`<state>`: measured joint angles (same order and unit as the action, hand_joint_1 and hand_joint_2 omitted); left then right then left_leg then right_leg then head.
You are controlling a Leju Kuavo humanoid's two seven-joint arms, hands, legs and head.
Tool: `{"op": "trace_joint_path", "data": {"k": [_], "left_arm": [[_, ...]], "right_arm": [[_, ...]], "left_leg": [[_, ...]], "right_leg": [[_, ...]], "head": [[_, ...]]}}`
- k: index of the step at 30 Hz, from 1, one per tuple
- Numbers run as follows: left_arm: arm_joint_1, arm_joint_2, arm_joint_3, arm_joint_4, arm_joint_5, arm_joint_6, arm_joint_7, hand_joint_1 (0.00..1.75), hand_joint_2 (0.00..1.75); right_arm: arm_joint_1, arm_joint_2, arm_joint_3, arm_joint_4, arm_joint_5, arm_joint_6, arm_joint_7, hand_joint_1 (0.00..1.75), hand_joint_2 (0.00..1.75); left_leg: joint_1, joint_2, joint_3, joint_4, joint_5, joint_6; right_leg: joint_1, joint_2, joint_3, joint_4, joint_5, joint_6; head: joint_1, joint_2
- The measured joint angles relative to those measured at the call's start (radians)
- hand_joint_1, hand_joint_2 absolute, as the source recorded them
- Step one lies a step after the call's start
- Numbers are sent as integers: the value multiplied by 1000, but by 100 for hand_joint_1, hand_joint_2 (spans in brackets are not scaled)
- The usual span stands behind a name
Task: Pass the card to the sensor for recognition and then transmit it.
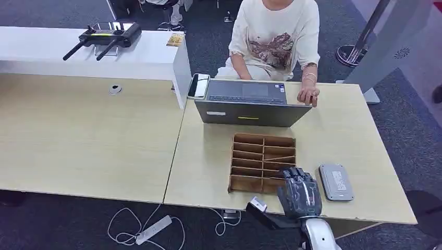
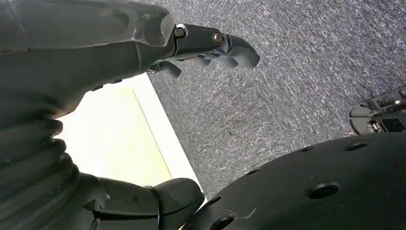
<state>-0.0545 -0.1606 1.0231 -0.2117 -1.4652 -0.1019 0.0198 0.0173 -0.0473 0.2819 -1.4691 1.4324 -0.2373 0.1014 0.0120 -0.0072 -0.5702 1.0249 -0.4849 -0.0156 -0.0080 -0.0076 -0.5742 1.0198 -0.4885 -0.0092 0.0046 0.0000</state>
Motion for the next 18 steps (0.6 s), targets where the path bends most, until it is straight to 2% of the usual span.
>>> {"op": "trace_joint_path", "data": {"k": [4,9,12,15,18], "left_arm": [[0,0,0,0,1,0,0,0,175],[0,1,1,0,2,0,-2,0,175],[0,1,1,0,2,0,-3,0,175],[0,2,2,0,3,0,-4,0,175],[0,3,4,0,4,-1,-8,0,175]], "right_arm": [[-6,0,0,13,0,-1,0,108,175],[-11,0,0,22,2,-3,3,108,175],[-12,0,0,26,3,-5,3,129,175],[-13,0,0,28,3,-6,5,131,175],[-14,0,0,29,4,-10,8,141,175]], "left_leg": [[0,0,0,0,0,0],[0,0,0,0,0,0],[0,0,0,0,0,0],[0,0,0,0,0,0],[0,0,0,0,0,0]], "right_leg": [[0,0,0,0,0,0],[0,0,0,0,0,0],[0,0,0,0,0,0],[0,0,0,0,0,0],[0,0,0,0,0,0]], "head": [[0,0],[0,0],[0,0],[0,0],[0,0]]}}
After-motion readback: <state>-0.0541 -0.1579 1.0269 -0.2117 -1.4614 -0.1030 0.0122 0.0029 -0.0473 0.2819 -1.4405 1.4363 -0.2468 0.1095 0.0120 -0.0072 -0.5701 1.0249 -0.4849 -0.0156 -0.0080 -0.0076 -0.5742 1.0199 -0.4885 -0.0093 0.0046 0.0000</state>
